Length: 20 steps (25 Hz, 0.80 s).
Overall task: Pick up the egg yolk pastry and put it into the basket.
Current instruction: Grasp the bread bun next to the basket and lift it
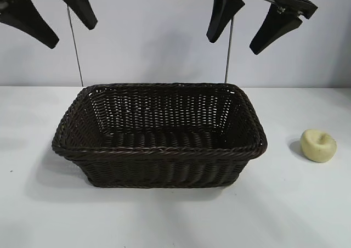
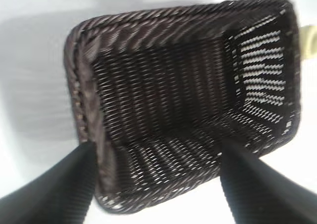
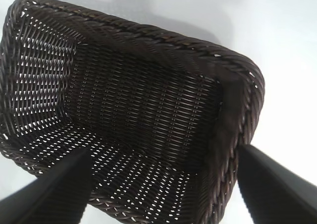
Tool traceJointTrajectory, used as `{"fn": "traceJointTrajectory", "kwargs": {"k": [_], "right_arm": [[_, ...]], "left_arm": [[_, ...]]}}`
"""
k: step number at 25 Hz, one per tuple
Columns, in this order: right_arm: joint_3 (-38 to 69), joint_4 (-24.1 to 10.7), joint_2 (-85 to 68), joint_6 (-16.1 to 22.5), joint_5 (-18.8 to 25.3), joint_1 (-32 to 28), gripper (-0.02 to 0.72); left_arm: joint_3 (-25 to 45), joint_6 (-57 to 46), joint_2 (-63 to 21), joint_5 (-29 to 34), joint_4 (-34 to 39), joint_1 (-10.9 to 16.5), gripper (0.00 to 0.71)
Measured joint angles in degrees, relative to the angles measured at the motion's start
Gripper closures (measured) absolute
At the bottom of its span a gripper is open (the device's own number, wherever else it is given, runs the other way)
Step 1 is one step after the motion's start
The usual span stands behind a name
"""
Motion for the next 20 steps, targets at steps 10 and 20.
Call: {"fn": "traceJointTrajectory", "kwargs": {"k": [10,20], "right_arm": [[0.0,0.0,0.0,0.0,0.24,0.0,0.123],[0.0,-1.87,0.0,0.0,1.65,-1.22,0.123]], "left_arm": [[1.99,0.0,3.17,-3.37,-4.7,0.0,0.202],[1.99,0.0,3.17,-3.73,-4.87,0.0,0.202]]}}
